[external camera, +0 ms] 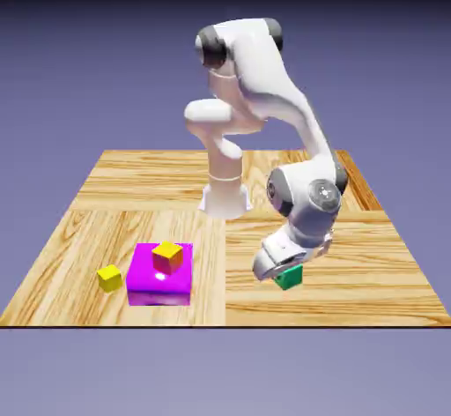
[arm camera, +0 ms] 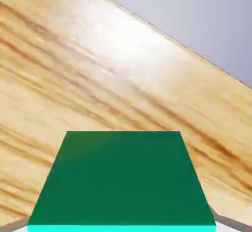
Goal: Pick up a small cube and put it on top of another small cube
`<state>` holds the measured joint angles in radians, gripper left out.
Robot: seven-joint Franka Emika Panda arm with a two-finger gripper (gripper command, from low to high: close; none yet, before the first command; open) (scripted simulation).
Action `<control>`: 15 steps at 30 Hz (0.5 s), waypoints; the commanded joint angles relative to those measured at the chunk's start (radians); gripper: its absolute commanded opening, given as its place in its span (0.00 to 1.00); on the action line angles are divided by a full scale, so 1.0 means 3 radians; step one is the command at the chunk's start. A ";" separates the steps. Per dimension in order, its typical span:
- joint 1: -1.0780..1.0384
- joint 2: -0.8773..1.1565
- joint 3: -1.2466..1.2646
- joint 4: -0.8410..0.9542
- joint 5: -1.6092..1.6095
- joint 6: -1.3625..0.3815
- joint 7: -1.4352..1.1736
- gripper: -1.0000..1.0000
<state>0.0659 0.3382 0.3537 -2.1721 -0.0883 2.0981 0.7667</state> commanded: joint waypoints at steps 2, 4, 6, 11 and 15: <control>-0.0009 -0.0206 0.0239 -0.0242 0.0174 0.0043 0.0219 0.00; -0.0019 -0.0412 0.0478 -0.0483 0.0360 0.0087 0.0431 0.00; -0.0028 -0.0618 0.0717 -0.0725 0.0546 0.0130 0.0644 0.00; -0.0046 -0.1028 0.1192 -0.1205 0.0915 0.0216 0.1066 0.00; 0.0117 -0.0564 0.1038 -0.1386 0.0633 0.0795 0.1277 0.00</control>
<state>0.1007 0.1689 0.6652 -2.5879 0.1047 2.3370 1.1478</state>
